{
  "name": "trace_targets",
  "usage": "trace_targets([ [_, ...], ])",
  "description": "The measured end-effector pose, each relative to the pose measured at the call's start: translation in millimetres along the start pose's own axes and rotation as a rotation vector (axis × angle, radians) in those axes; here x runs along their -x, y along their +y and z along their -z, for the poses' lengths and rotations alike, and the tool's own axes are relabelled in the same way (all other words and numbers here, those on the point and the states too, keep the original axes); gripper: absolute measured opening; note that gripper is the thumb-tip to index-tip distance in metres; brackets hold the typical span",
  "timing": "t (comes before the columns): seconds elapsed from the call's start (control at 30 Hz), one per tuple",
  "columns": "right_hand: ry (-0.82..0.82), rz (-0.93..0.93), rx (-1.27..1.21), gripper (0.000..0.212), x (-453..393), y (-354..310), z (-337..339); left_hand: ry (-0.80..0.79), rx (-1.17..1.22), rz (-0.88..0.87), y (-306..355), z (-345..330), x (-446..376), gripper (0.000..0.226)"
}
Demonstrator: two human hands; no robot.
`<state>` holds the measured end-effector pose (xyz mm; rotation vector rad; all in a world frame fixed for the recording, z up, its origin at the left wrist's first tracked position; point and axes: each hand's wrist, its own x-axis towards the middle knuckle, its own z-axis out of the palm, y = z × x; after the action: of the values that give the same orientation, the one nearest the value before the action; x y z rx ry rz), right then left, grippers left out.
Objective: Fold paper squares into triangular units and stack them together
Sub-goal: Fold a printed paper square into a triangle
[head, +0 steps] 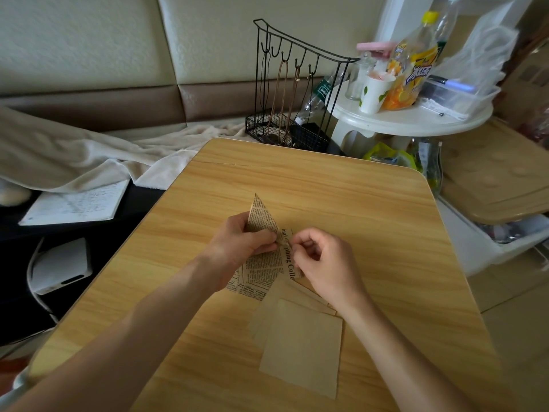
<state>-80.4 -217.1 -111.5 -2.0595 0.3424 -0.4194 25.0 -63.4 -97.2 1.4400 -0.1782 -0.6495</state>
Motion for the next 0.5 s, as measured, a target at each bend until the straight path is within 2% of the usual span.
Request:
trace_targets([
  [0.3,-0.016,0.009,-0.058,0.011,2.6,-3.9,0.2,0.018,0.023,0.004,1.9,-0.7,2.0,0.011],
  [0.5,0.006,-0.018,-0.038,0.019,0.7,-1.4,1.4,0.019,0.041,0.036,6.4,1.8,4.1,0.014],
])
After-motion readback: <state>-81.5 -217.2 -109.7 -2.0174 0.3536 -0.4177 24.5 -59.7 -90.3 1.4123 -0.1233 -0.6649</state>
